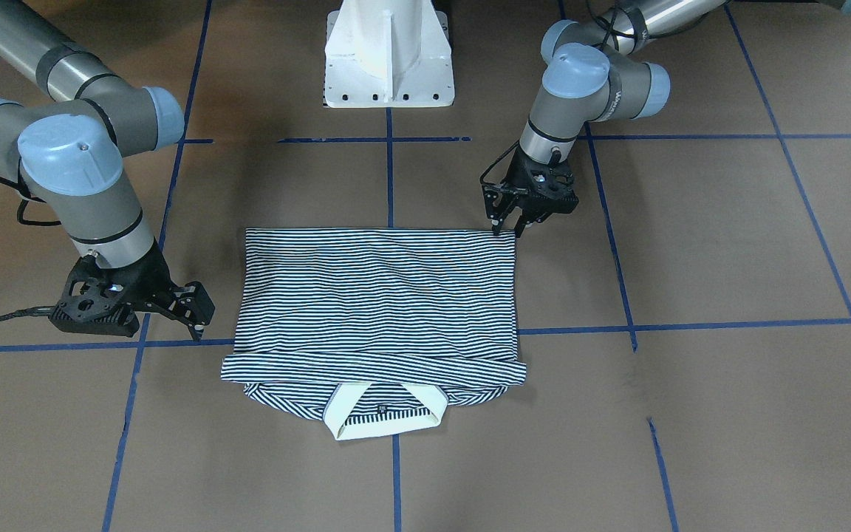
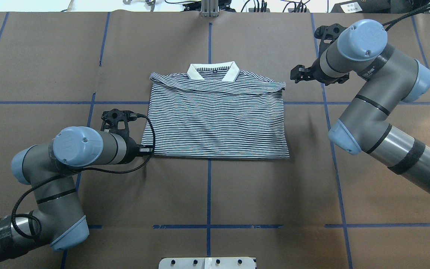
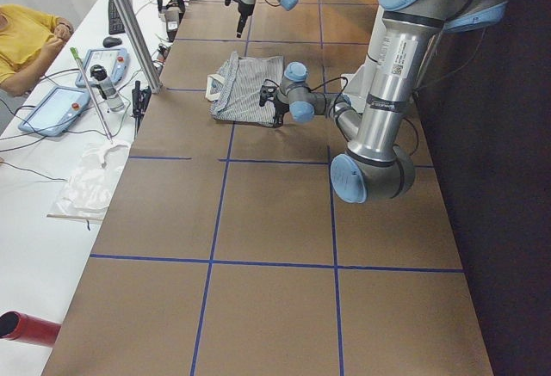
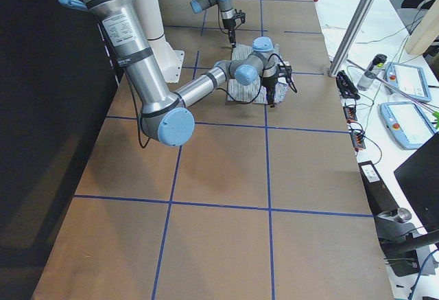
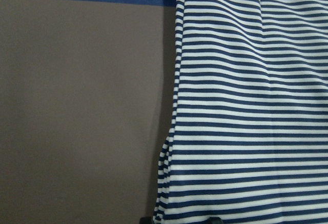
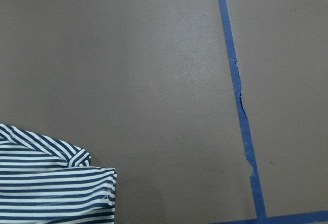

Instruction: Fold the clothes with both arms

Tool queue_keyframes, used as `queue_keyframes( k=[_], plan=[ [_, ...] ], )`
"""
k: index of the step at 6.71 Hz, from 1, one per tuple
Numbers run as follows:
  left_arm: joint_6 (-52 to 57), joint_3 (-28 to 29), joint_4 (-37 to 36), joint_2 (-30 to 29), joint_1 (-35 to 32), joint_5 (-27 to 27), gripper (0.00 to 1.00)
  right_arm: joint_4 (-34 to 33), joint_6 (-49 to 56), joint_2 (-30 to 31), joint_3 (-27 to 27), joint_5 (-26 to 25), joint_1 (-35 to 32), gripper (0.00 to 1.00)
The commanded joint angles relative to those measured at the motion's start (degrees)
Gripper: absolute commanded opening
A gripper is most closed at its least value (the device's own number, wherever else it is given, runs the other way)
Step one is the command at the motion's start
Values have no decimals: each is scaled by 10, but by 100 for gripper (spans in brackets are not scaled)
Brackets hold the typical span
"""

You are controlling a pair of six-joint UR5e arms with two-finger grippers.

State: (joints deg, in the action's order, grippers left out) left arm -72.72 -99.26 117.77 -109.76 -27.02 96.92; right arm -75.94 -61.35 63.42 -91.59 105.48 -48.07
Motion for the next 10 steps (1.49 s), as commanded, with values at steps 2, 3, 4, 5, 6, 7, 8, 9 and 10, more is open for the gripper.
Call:
queue_keyframes(
  k=[2, 3, 4, 5, 6, 7, 8, 9, 10],
  plan=[
    [6, -1, 0, 4, -5, -1, 0, 0, 0, 0, 0, -1, 1, 100],
    [27, -3, 0, 9, -18, -5, 0, 0, -1, 0, 0, -2, 1, 100],
    [87, 1, 0, 10, -50, -4, 0, 0, -1, 0, 1, -2, 1, 100],
    [132, 34, 5, 9, -89, -5, 0, 1, -3, 0, 1, -3, 1, 100],
    [163, 81, 38, 2, -123, -5, 0, 2, -3, 1, 3, -3, 2, 100],
    [203, 132, 78, -23, -165, -4, 0, 3, -4, 1, 5, -4, 1, 100],
    [222, 213, 94, -80, -189, -5, 0, 3, -4, 2, 5, -4, 1, 100],
    [223, 307, 121, -144, -204, -11, 0, 3, -6, 2, 5, -4, 1, 100],
    [223, 390, 163, -201, -208, -43, 0, 4, -7, 5, 5, -4, 1, 100]
  ],
)
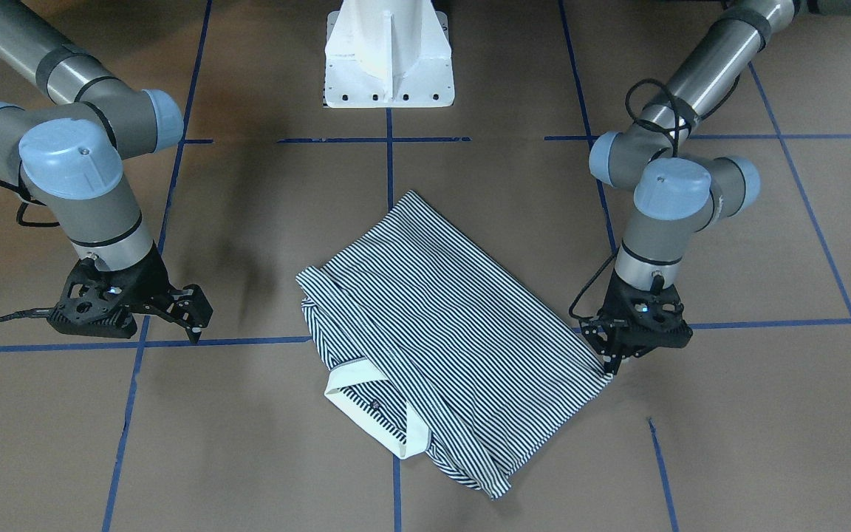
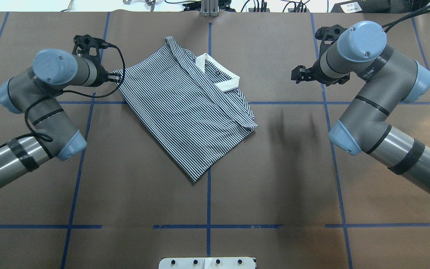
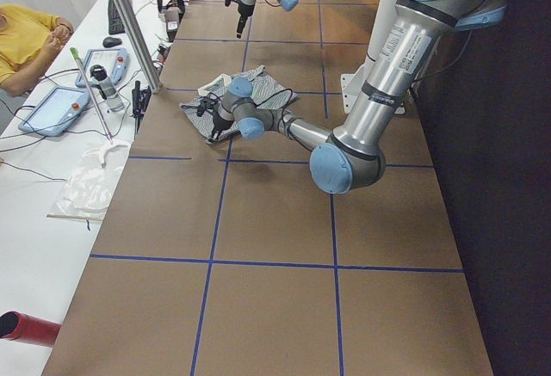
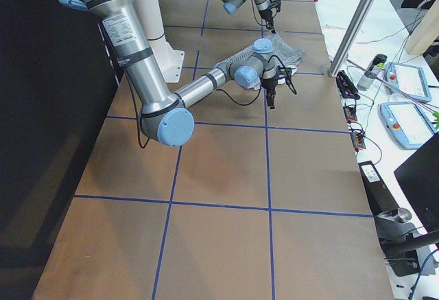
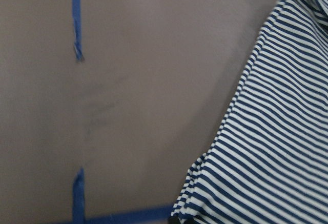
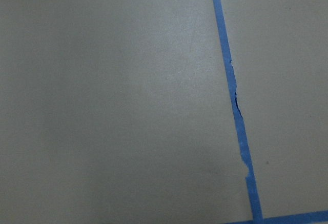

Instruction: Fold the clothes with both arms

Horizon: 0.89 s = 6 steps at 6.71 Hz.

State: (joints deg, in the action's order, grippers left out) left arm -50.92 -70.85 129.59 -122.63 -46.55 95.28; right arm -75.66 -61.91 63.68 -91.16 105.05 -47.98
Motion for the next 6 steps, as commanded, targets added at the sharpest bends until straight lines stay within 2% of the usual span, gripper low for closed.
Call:
queue_keyframes(
  k=[1, 2, 3, 4, 5, 6],
  plan=[
    [5, 158, 58, -107, -18, -46, 0, 3, -2, 5, -2, 0, 0, 100],
    [30, 183, 75, -111, -30, -60, 0, 3, -3, 4, -4, 0, 1, 100],
    [44, 182, 95, -108, -35, -58, 0, 3, -3, 4, -4, 1, 1, 100],
    [46, 181, 96, -103, -35, -56, 16, 3, -5, 0, -3, 0, 3, 100],
    [102, 166, 104, -90, -37, -55, 99, 3, -31, -8, -1, 0, 11, 100],
    [126, 151, 107, -89, -49, -16, 100, 3, -93, -32, 8, -1, 29, 100]
  ],
)
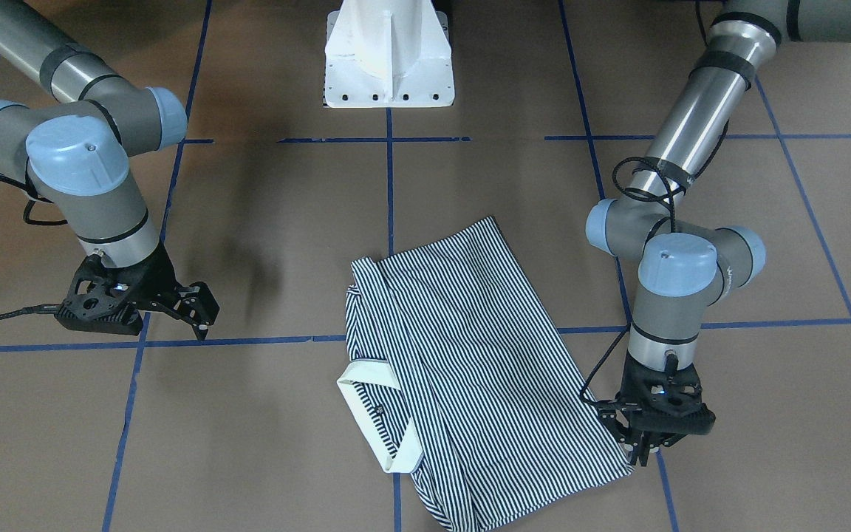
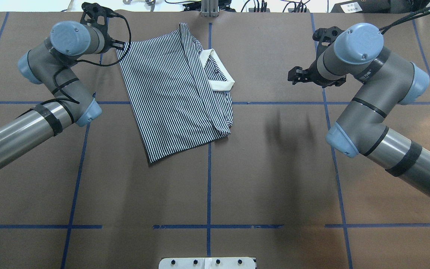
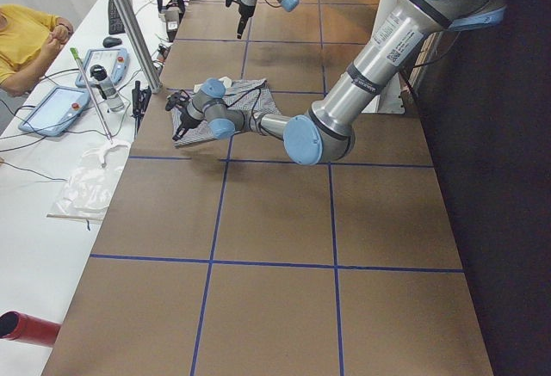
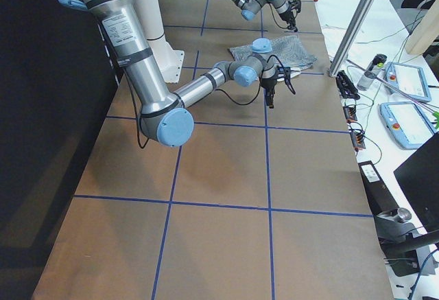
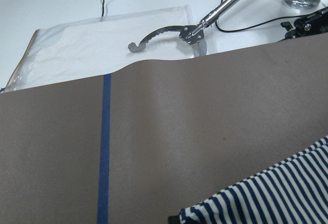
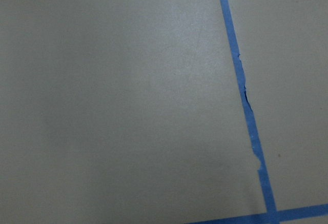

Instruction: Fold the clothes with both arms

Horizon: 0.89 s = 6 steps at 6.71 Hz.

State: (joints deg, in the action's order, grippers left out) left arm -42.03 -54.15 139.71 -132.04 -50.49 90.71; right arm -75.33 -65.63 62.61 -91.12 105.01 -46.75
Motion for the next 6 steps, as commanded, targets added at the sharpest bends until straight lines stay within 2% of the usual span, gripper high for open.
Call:
queue_keyframes(
  k=[1, 2, 3, 4, 5, 6],
  plan=[
    [39, -19, 6, 6, -15, 52, 100, 1, -143, -65, 36, -4, 33, 90],
    [39, -25, 5, 6, -15, 52, 100, 2, -200, -116, 76, -43, 49, 78],
    [36, -29, 6, 12, -15, 53, 100, 1, -259, -163, 116, -78, 71, 72],
    [33, -31, 6, 13, -16, 53, 100, 4, -300, -219, 174, -107, 88, 69],
    [31, -31, 6, 14, -16, 53, 100, 82, -313, -251, 255, -132, 97, 69],
    [30, -31, 6, 14, -17, 53, 100, 104, -313, -287, 317, -141, 99, 69]
  ],
)
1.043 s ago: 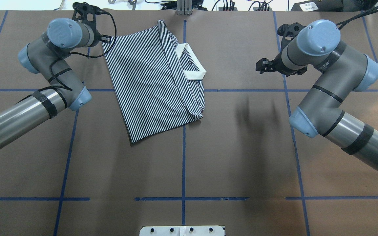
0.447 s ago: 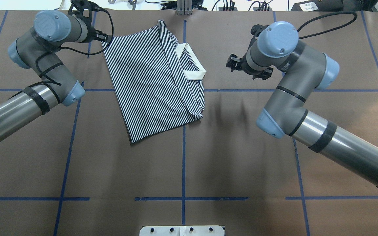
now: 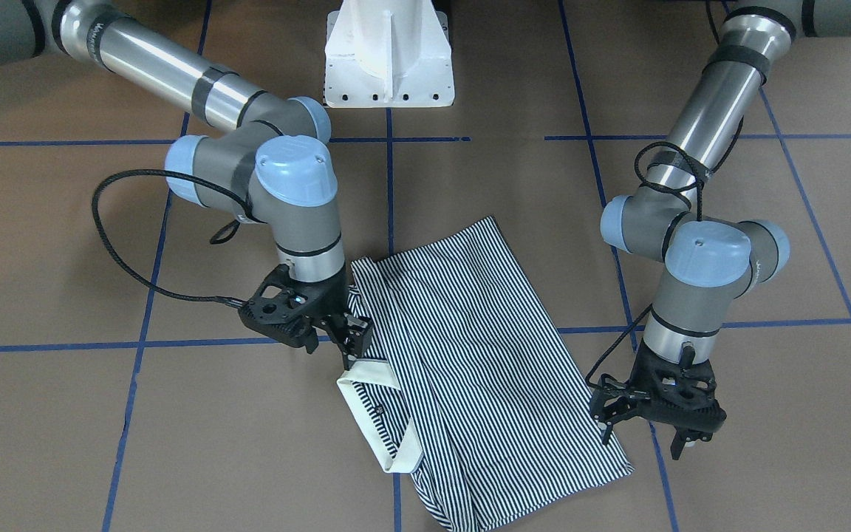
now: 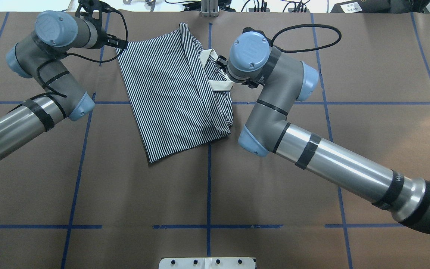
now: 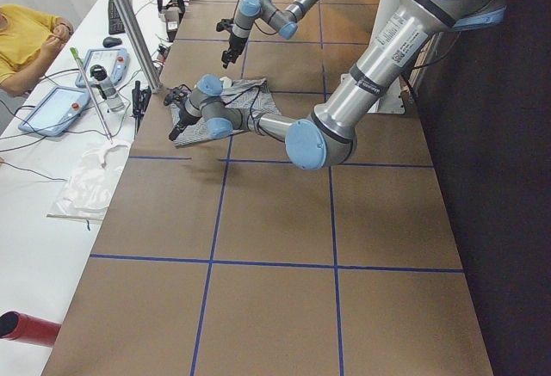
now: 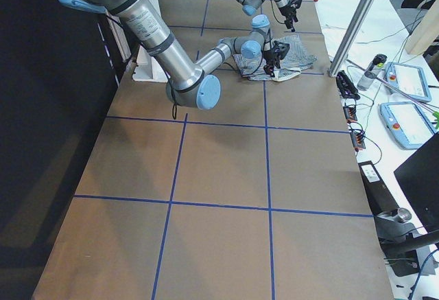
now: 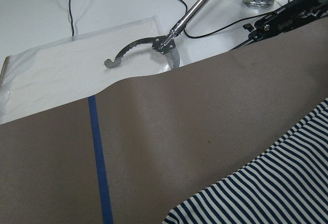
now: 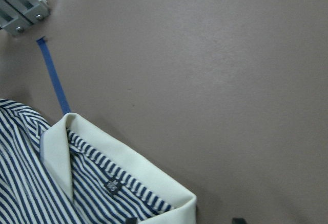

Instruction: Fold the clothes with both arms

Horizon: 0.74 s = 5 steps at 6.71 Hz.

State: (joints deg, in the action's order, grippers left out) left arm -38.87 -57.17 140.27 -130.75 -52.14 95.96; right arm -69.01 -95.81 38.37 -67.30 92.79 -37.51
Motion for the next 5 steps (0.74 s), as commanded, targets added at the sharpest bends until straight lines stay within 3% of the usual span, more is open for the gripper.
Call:
queue_keyframes(
  k=[1, 5],
  plan=[
    [-2, 0, 0, 4, -2, 0, 100, 39, -11, -49, 84, -22, 12, 69],
    [-2, -1, 0, 7, 0, 1, 100, 2, 12, -40, 84, -33, 22, 69]
  ],
)
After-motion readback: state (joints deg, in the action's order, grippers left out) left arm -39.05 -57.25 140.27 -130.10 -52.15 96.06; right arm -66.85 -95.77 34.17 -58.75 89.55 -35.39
